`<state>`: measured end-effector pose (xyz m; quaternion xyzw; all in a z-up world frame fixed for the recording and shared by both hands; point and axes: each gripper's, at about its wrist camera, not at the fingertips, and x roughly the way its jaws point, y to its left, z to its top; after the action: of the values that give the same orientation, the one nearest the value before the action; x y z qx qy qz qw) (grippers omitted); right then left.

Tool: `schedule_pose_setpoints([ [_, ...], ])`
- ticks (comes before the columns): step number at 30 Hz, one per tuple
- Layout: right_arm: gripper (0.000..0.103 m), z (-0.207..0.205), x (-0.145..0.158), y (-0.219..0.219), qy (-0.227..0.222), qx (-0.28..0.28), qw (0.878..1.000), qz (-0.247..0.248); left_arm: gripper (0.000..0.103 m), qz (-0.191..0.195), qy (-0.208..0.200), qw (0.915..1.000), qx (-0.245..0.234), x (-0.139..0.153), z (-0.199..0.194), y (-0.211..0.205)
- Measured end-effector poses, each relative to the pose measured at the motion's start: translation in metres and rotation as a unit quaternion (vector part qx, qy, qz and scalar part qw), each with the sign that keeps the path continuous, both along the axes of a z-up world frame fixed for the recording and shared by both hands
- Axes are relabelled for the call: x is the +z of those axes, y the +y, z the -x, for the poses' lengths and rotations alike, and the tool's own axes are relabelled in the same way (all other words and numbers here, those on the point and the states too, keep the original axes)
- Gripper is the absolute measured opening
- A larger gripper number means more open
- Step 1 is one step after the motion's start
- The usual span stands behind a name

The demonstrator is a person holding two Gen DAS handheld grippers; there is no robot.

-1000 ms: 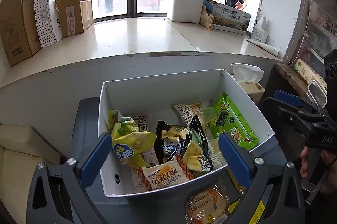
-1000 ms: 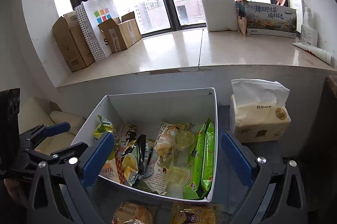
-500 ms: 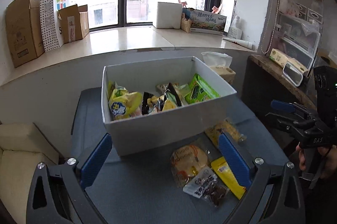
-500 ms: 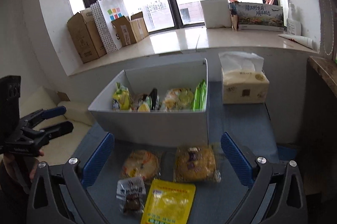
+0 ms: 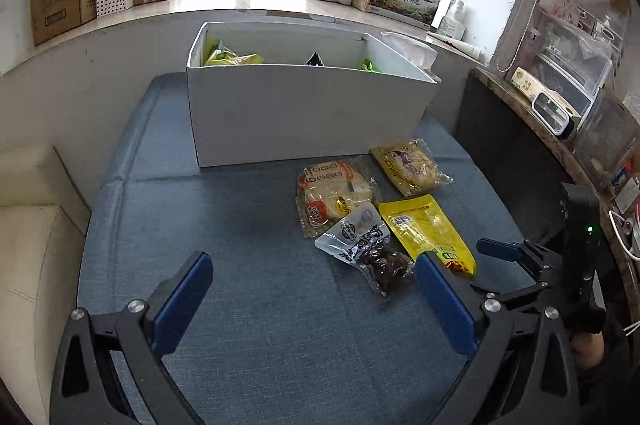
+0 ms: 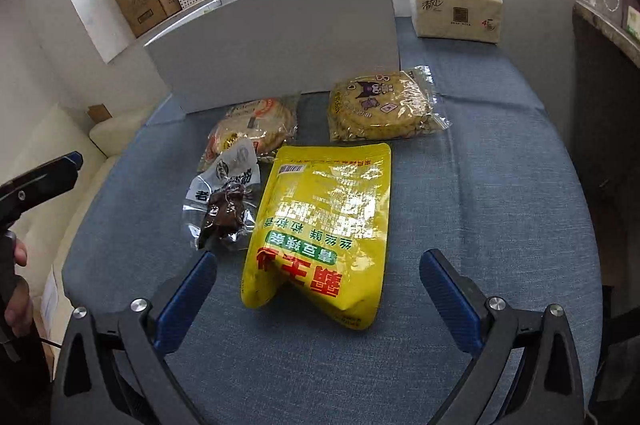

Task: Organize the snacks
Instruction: 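Grasp the large yellow bag with the right tool, then grasp the braised-meat pack with the left tool while the right tool holds the yellow bag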

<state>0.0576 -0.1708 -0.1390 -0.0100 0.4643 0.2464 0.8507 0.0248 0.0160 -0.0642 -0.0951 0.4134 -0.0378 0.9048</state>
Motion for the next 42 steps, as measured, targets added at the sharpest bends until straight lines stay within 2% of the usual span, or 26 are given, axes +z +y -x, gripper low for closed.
schedule_pose_setpoints([
  [5,0.103,-0.003,-0.013,0.020,-0.024,0.022,0.997,0.063,0.103,-0.004,0.008,1.0000,-0.001,-0.005,-0.003,0.000],
  [9,0.103,-0.009,-0.016,0.025,-0.035,0.044,0.996,0.071,0.103,-0.001,0.015,0.9999,-0.003,-0.010,-0.005,-0.001],
  [10,0.099,-0.011,-0.017,0.026,-0.037,0.047,0.995,0.076,0.103,-0.003,0.017,0.9998,-0.004,-0.010,-0.005,-0.002],
  [11,0.090,-0.011,-0.015,0.027,-0.041,0.044,0.995,0.081,0.103,-0.006,0.017,0.9998,-0.005,-0.011,-0.005,-0.003],
  [12,0.074,-0.012,-0.013,0.025,-0.050,0.041,0.994,0.088,0.103,-0.008,0.016,0.9998,-0.005,-0.010,-0.005,-0.004],
  [14,0.071,-0.013,-0.011,0.020,-0.042,0.045,0.996,0.069,0.103,-0.008,0.015,0.9998,-0.008,-0.011,-0.005,-0.006],
  [17,0.061,-0.009,-0.007,0.010,-0.038,0.046,0.997,0.042,0.103,-0.013,0.023,0.9996,-0.011,-0.015,-0.008,-0.008],
  [21,0.041,-0.001,0.006,-0.003,-0.050,0.039,0.998,0.016,0.103,-0.022,0.034,0.9985,-0.037,-0.021,-0.014,-0.021],
  [23,0.041,0.002,0.012,-0.011,-0.049,0.027,0.998,0.012,0.103,-0.024,0.042,0.9976,-0.049,-0.026,-0.019,-0.029],
  [28,0.026,0.005,0.016,-0.027,-0.053,0.013,0.999,0.000,0.103,-0.048,0.063,0.9929,-0.088,-0.041,-0.034,-0.056],
  [32,0.024,0.011,0.031,-0.042,-0.067,-0.002,0.997,-0.039,0.103,-0.047,0.081,0.9901,-0.104,-0.054,-0.046,-0.070],
  [36,0.024,0.015,0.042,-0.058,-0.070,-0.013,0.995,-0.072,0.103,-0.074,0.088,0.9889,-0.093,-0.065,-0.060,-0.078],
  [39,0.024,0.018,0.045,-0.064,-0.069,-0.018,0.994,-0.083,0.103,-0.119,0.088,0.9850,-0.088,-0.075,-0.072,-0.082],
  [42,0.024,0.019,0.046,-0.069,-0.066,-0.019,0.994,-0.089,0.103,-0.106,0.103,0.9836,-0.103,-0.086,-0.080,-0.078],
])
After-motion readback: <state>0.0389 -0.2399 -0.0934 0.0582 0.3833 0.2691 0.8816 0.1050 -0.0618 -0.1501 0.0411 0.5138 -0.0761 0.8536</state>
